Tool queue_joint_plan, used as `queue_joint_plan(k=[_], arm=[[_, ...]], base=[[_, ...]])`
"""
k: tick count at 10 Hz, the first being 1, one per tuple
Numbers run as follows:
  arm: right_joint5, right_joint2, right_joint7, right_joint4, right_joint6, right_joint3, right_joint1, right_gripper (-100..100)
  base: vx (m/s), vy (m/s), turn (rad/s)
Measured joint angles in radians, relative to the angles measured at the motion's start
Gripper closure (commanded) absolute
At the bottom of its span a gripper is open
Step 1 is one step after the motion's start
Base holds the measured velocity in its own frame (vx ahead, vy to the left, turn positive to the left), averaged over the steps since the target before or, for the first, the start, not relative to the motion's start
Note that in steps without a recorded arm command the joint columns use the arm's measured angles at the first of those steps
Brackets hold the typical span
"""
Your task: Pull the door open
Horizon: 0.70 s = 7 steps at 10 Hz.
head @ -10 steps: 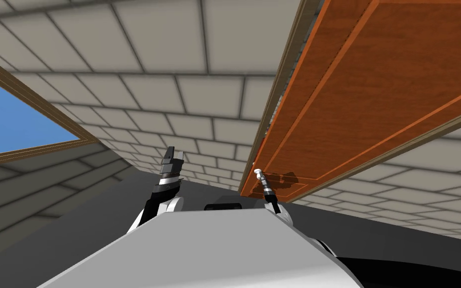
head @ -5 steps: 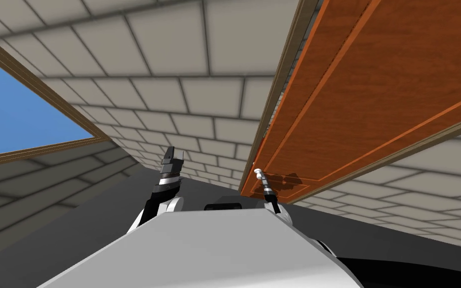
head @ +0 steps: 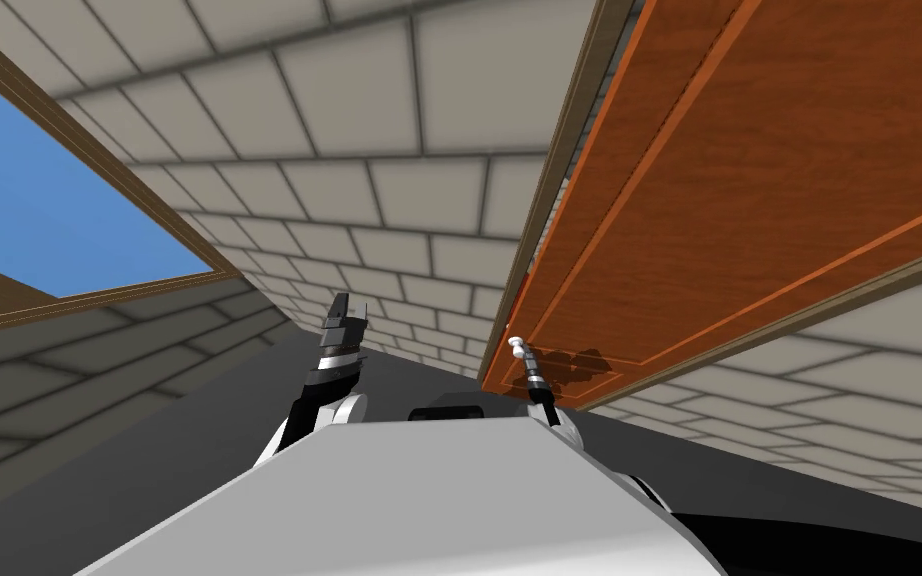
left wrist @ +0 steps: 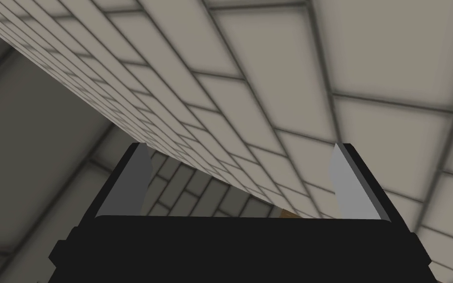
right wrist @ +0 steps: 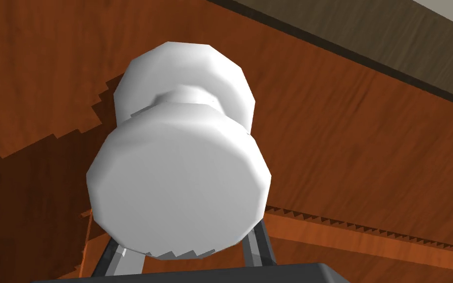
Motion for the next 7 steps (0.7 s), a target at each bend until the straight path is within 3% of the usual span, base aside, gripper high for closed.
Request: queue_joint_plan(k=[2, 3, 7], arm=[[-0.016, 0.001, -0.043, -0.008, 0.012, 0.004, 0.0, 100], [-0.028, -0.001, -0.067, 0.023, 0.001, 0.005, -0.015, 100], [-0.067, 0.003, -0.162, 0.005, 0.017, 0.015, -0.009, 100]], base=[[-0.038, -0.02, 0.067], [-0.034, -0.023, 0.033], [-0.05, -0.022, 0.075]])
